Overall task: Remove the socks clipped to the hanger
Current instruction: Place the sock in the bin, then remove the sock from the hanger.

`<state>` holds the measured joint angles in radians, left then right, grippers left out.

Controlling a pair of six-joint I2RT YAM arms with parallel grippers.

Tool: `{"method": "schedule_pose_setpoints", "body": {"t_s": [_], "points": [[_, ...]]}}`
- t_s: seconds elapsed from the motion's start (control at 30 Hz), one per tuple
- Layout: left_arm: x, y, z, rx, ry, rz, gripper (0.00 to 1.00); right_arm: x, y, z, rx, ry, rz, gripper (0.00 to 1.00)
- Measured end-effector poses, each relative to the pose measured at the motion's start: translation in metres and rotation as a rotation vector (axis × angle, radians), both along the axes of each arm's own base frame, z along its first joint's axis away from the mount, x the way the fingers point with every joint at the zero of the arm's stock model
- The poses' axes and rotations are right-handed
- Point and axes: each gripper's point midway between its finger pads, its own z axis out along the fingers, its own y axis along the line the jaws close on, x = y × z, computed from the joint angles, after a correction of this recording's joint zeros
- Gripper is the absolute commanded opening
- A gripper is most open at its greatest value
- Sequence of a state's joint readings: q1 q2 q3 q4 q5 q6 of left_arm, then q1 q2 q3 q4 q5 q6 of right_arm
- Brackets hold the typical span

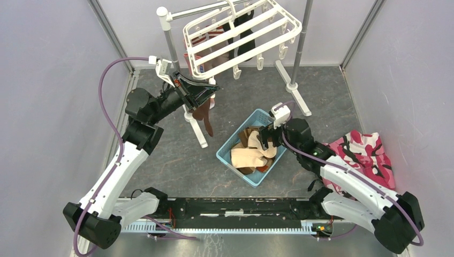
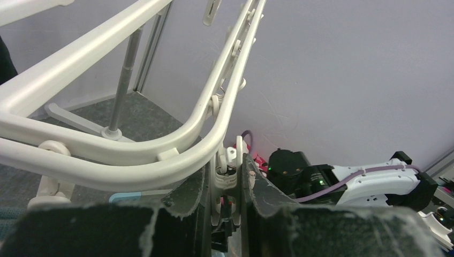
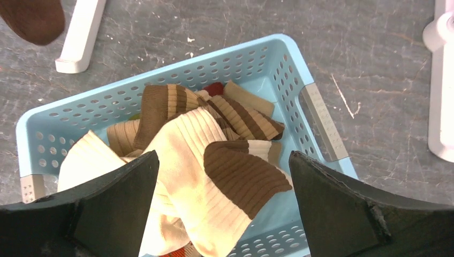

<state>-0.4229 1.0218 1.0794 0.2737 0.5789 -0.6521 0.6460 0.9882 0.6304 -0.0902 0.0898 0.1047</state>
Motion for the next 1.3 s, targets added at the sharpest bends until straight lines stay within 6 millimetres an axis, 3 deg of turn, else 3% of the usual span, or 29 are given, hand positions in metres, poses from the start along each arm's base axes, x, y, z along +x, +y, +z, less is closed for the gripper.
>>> {"method": "schedule_pose_setpoints", "body": {"t_s": [0.27, 0.4, 0.53, 0.67, 0.8, 0.93, 1.1, 1.13, 1.2, 1.23, 1.3], "points": [[-0.001, -0.001, -0.001, 0.004, 0.003, -0.005, 0.04, -0.011, 0.001, 0.021, 0.029, -0.057, 0.059, 0.98], [-0.001, -0.001, -0.002, 0.006, 0.007, -0.007, 0.05, -0.018, 0.02, 0.057, 0.161, -0.199, 0.167, 0.98], [0.0, -0.001, -0.003, 0.009, 0.011, -0.007, 0.05, -0.01, 0.066, 0.083, 0.223, -0.263, 0.31, 0.98], [0.001, -0.001, -0.005, 0.016, 0.011, -0.004, 0.05, -0.01, 0.131, 0.084, 0.231, -0.263, 0.474, 0.95], [0.002, -0.001, -0.007, 0.022, 0.017, -0.003, 0.05, -0.008, 0.182, 0.095, 0.25, -0.301, 0.565, 0.88], [0.003, -0.002, -0.01, 0.027, 0.027, -0.002, 0.05, 0.006, 0.212, 0.104, 0.288, -0.35, 0.583, 0.78], [0.003, -0.002, -0.011, 0.031, 0.034, -0.002, 0.08, 0.023, 0.235, 0.095, 0.33, -0.362, 0.578, 0.58], [0.003, -0.002, -0.011, 0.031, 0.036, -0.002, 0.15, 0.026, 0.239, 0.092, 0.336, -0.358, 0.577, 0.49], [0.003, -0.002, -0.01, 0.034, 0.037, -0.001, 0.41, 0.029, 0.245, 0.086, 0.351, -0.349, 0.577, 0.29], [0.003, -0.001, -0.01, 0.035, 0.036, 0.0, 0.49, 0.029, 0.248, 0.083, 0.361, -0.341, 0.579, 0.17], [0.004, -0.001, -0.011, 0.044, 0.034, 0.006, 0.62, 0.028, 0.25, 0.081, 0.381, -0.325, 0.584, 0.04]]}}
